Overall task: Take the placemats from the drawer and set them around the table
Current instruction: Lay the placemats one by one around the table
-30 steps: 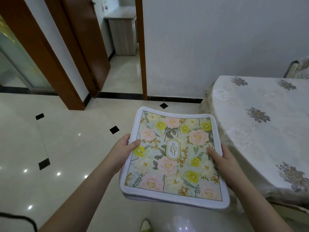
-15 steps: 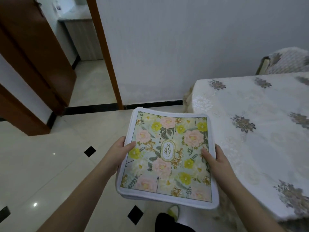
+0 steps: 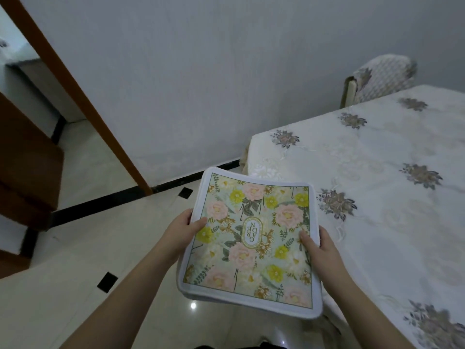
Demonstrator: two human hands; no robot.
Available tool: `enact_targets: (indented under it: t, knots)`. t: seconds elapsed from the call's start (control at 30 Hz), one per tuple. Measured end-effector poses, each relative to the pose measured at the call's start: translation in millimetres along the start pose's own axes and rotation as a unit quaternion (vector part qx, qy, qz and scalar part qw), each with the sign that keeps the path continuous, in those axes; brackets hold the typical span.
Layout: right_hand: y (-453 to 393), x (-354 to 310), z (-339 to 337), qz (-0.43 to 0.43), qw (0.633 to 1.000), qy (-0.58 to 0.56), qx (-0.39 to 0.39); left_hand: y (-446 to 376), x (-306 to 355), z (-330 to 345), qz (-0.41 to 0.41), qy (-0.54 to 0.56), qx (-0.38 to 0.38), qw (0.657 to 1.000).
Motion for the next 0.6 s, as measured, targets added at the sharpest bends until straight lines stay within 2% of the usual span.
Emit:
enact_targets:
  t: [0.33, 0.6]
  knots:
    - [-45.0, 12.8, -4.0, 0.066, 0.994, -0.002, 0.088, -115.7, 60.2, 35.3, 0.032, -0.060, -0.104, 0.992]
    - [-75.7, 18.5, 4.6, 0.145, 0.955, -0.032, 0.258, -206.9, 114.1, 93.4, 0.069, -0.130, -0.233, 0.961]
Point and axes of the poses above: each hand's wrist, its own y-axis away from the middle knuckle, its own z-axis out of the palm, x = y × z, the point moved 4 cm from there along -y, towards the middle knuckle, and after that the axes turned 9 degrees about -z, right-handed, at the moved point
